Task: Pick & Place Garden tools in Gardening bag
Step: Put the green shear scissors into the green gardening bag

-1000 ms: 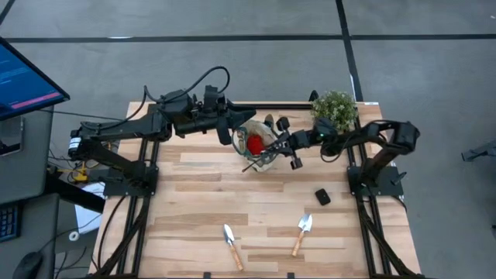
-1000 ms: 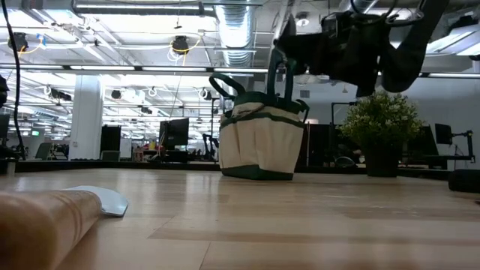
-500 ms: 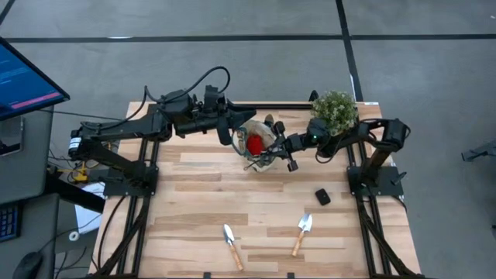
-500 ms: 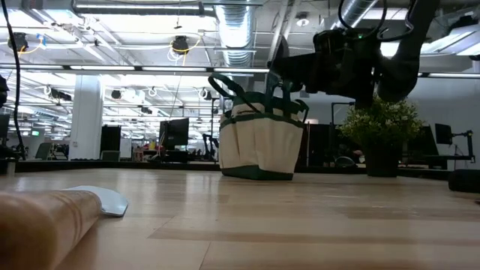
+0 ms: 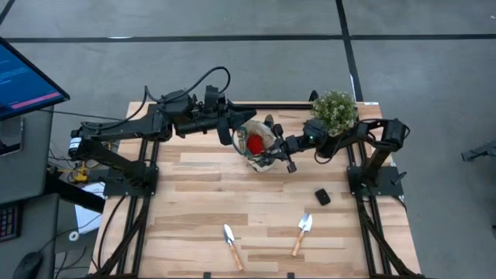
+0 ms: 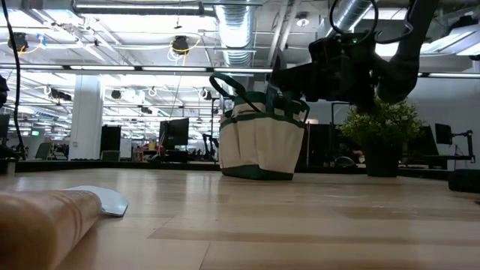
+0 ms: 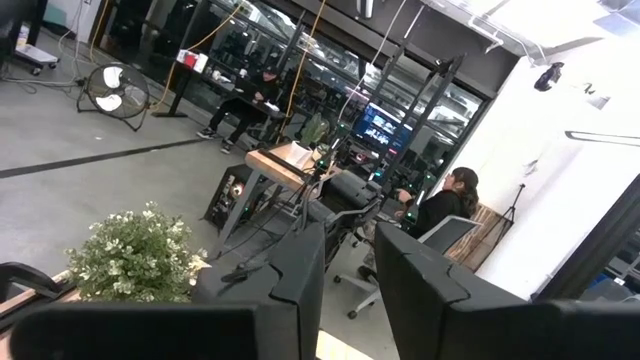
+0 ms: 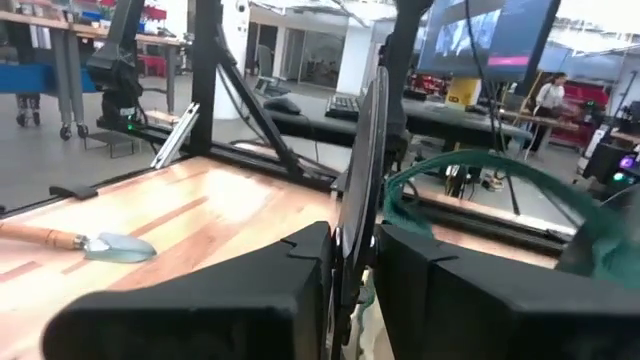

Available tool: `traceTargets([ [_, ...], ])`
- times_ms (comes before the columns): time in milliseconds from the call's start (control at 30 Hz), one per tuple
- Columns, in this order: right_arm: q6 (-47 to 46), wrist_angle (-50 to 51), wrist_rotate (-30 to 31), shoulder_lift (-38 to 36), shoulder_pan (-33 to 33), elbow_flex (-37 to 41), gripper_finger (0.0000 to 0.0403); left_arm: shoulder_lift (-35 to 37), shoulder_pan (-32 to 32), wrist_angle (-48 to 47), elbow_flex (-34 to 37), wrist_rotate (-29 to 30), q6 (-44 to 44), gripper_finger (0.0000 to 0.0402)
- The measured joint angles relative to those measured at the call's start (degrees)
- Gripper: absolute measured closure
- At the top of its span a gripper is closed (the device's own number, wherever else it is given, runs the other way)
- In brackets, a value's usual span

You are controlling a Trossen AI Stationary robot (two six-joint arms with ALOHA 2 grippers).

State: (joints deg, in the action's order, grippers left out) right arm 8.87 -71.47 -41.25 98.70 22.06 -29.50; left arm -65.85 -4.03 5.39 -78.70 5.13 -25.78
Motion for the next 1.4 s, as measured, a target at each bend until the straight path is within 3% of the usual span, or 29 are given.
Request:
traceTargets([
  [367, 1.49, 5.88, 2.52, 0.0, -1.09, 0.0, 0.0349, -0.02, 0.0, 0.0, 0.0, 0.0, 0.0, 0.031],
  [733, -1.79, 5.65, 2.7, -0.73, -1.04, 0.0, 0.0202, -0.02, 0.0, 0.02, 0.0, -0.85, 0.0, 0.031],
  [900, -3.88, 5.68, 2.7, -4.39, -1.04, 0.02, 0.0165, -0.02, 0.0, 0.02, 0.0, -0.88, 0.0, 0.031],
  [1033, -3.96, 6.68, 5.06, -9.48, -1.95, -0.2, 0.0172, -0.02, 0.01, 0.02, 0.0, -0.9, 0.0, 0.031],
  [1133, -2.81, 13.28, 7.0, -12.45, -3.72, -2.15, 0.0195, -0.02, 0.0, 0.0, 0.0, -0.91, 0.0, 0.031],
  [1400, 3.64, 32.95, 9.56, -9.5, -7.47, -12.44, 0.0249, 0.24, 0.0, -0.02, 0.0, -1.35, 0.0, 0.031],
])
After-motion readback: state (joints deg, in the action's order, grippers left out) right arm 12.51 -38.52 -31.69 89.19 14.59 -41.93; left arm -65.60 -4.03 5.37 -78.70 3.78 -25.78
